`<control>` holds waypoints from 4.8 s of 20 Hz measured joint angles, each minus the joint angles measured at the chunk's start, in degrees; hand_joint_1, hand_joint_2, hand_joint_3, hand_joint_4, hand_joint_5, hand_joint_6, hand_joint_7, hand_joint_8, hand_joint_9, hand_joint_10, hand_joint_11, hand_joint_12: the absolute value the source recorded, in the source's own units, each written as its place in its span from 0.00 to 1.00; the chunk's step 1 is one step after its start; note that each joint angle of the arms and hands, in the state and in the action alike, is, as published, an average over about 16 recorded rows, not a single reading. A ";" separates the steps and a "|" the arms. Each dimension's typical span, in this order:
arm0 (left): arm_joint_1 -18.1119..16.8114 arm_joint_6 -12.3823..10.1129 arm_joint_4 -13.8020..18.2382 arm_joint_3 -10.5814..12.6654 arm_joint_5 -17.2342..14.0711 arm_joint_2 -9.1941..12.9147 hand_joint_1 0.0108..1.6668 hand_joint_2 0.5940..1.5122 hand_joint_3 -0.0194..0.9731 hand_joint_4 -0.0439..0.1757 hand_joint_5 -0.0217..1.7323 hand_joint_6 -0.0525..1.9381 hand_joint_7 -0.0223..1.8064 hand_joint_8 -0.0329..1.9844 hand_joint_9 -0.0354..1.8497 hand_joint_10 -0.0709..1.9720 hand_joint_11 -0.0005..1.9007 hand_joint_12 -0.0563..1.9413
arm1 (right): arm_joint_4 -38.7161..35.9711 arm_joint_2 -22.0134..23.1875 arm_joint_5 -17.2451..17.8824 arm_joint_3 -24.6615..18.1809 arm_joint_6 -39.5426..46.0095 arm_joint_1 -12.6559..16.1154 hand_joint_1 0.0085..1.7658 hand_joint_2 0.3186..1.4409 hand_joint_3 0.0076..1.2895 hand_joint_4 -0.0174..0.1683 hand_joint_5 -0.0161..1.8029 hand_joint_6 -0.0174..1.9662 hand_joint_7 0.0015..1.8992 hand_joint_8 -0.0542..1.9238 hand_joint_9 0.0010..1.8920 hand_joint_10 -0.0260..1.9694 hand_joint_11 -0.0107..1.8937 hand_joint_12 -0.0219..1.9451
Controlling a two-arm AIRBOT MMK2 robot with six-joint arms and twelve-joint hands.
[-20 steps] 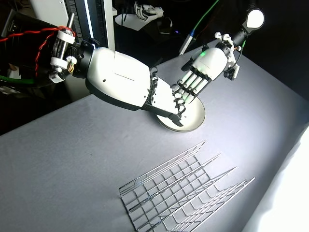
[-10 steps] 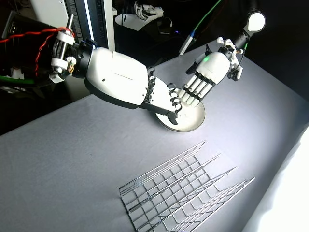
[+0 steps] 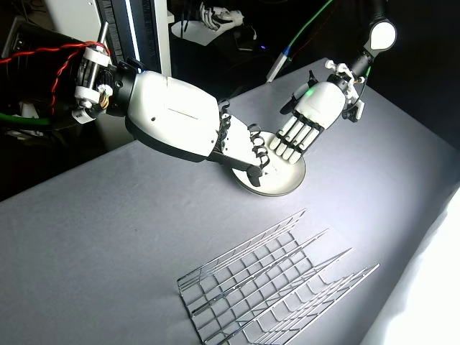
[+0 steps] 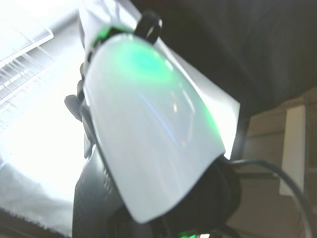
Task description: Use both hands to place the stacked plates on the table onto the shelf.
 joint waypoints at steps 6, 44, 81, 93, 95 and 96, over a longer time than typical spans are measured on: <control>0.45 -0.05 -0.35 0.06 0.75 -1.37 0.00 0.68 0.03 0.17 0.02 0.02 0.03 0.01 0.05 0.04 0.03 0.05 | -0.06 0.15 0.63 0.05 -0.27 -0.48 0.00 0.98 0.01 0.11 0.15 0.02 0.16 0.04 0.14 0.02 0.01 0.44; -3.43 -0.37 0.48 0.90 4.69 -9.91 0.00 0.68 0.03 0.15 0.02 0.01 0.02 0.01 0.05 0.04 0.02 0.05 | -29.70 -6.86 19.57 9.91 -1.93 -4.11 0.57 0.74 0.01 0.10 0.04 0.02 0.02 0.04 0.02 0.02 0.01 0.26; -3.70 -0.55 0.61 3.09 3.33 -10.67 0.00 0.67 0.03 0.16 0.02 0.01 0.01 0.01 0.06 0.04 0.02 0.06 | -24.38 -21.67 6.42 14.03 -3.25 -9.37 0.62 0.71 0.01 0.10 0.11 0.02 0.08 0.03 0.07 0.03 0.01 0.41; -3.72 -0.62 0.49 3.75 3.09 -10.92 0.00 0.67 0.03 0.16 0.02 0.01 0.02 0.01 0.06 0.04 0.02 0.07 | -23.06 -22.31 6.85 14.28 -3.60 -9.06 0.66 0.72 0.01 0.06 0.30 0.04 0.31 0.07 0.29 0.20 0.09 0.73; -3.75 -0.75 0.42 3.82 3.07 -10.94 0.00 0.67 0.03 0.17 0.02 0.01 0.02 0.01 0.06 0.04 0.02 0.07 | -22.93 -22.34 7.07 14.27 -3.68 -9.04 0.66 0.71 0.01 0.06 0.33 0.07 0.34 0.09 0.32 0.29 0.13 0.77; -3.80 -0.83 0.38 3.81 3.07 -10.91 0.00 0.67 0.03 0.17 0.02 0.01 0.02 0.01 0.06 0.04 0.02 0.07 | -22.89 -22.35 7.20 14.26 -3.72 -9.03 0.67 0.71 0.01 0.06 0.34 0.08 0.35 0.11 0.34 0.33 0.14 0.79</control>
